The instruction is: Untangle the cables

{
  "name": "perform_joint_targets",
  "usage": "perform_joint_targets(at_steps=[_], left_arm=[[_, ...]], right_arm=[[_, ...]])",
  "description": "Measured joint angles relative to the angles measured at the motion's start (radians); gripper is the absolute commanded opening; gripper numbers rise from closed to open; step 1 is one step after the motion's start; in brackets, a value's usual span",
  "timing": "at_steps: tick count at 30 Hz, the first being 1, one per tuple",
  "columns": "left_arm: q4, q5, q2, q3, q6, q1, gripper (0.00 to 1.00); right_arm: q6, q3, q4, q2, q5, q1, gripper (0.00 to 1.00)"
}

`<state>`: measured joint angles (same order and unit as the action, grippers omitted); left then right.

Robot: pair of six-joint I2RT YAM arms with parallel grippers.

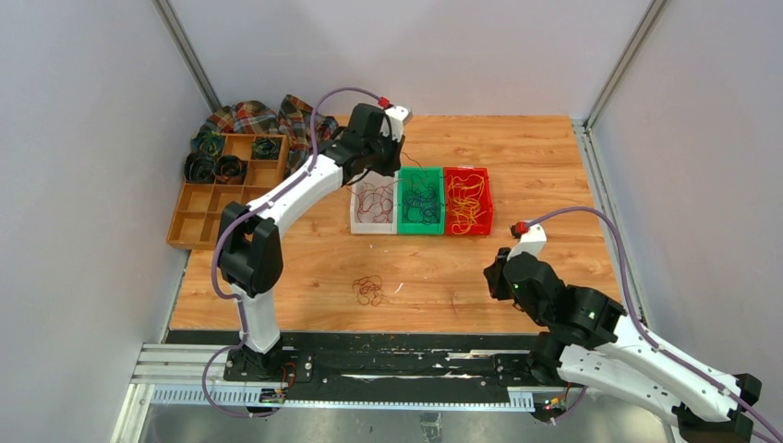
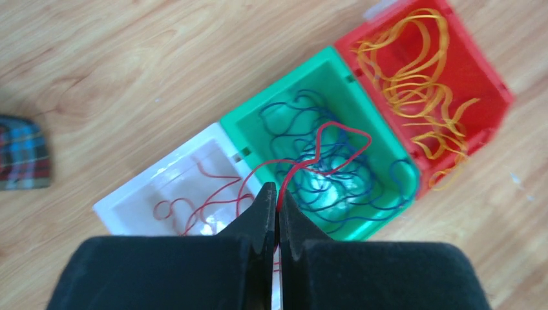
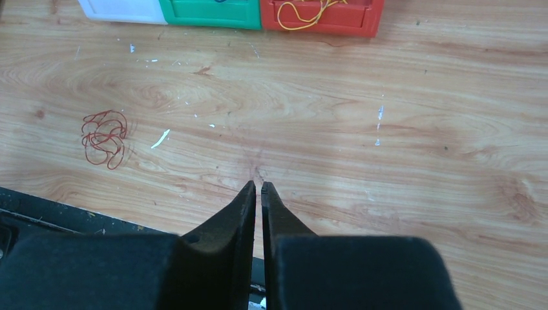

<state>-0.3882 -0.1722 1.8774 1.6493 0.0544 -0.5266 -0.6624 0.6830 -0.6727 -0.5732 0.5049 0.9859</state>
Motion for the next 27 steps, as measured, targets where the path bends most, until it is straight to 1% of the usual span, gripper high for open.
perform_joint_targets(at_steps=[3, 7, 9, 11, 14, 17, 18, 20, 23, 27], left_arm=[[0.050, 0.087, -0.010, -0.055, -0.012, 0.007, 0.00], [0.157, 0.240, -0.043, -0.242, -0.087, 0.029, 0.00], [0.175, 0.286, -0.042, -0.279, -0.125, 0.035, 0.00], [0.182, 0.322, -0.041, -0.297, -0.176, 0.038, 0.00], [0.203, 0.341, -0.041, -0.296, -0.245, 0.034, 0.00], [0.198, 0.324, -0.032, -0.282, -0.291, 0.030, 0.01], [0.194, 0.311, -0.026, -0.274, -0.298, 0.029, 0.02], [0.177, 0.283, -0.013, -0.257, -0.306, 0.027, 0.08], [0.137, 0.246, 0.018, -0.211, -0.317, 0.023, 0.28], [0.078, 0.232, 0.061, -0.143, -0.346, 0.019, 0.53]], right_arm=[[-0.003, -0.001, -0.007, -0.002, 0.009, 0.000, 0.09], [-0.003, -0.001, -0.007, -0.018, 0.021, 0.000, 0.09], [-0.003, -0.001, -0.007, -0.028, 0.023, 0.000, 0.10], [-0.002, -0.001, -0.008, -0.037, 0.029, 0.000, 0.13], [0.007, 0.013, -0.013, -0.048, 0.050, 0.000, 0.18], [0.016, 0.031, -0.013, -0.056, 0.073, 0.000, 0.19], [0.020, 0.038, -0.013, -0.061, 0.079, 0.000, 0.20], [0.025, 0.050, -0.012, -0.079, 0.081, 0.000, 0.20], [0.028, 0.064, -0.010, -0.117, 0.078, 0.000, 0.22], [0.037, 0.079, -0.007, -0.148, 0.068, 0.000, 0.25]])
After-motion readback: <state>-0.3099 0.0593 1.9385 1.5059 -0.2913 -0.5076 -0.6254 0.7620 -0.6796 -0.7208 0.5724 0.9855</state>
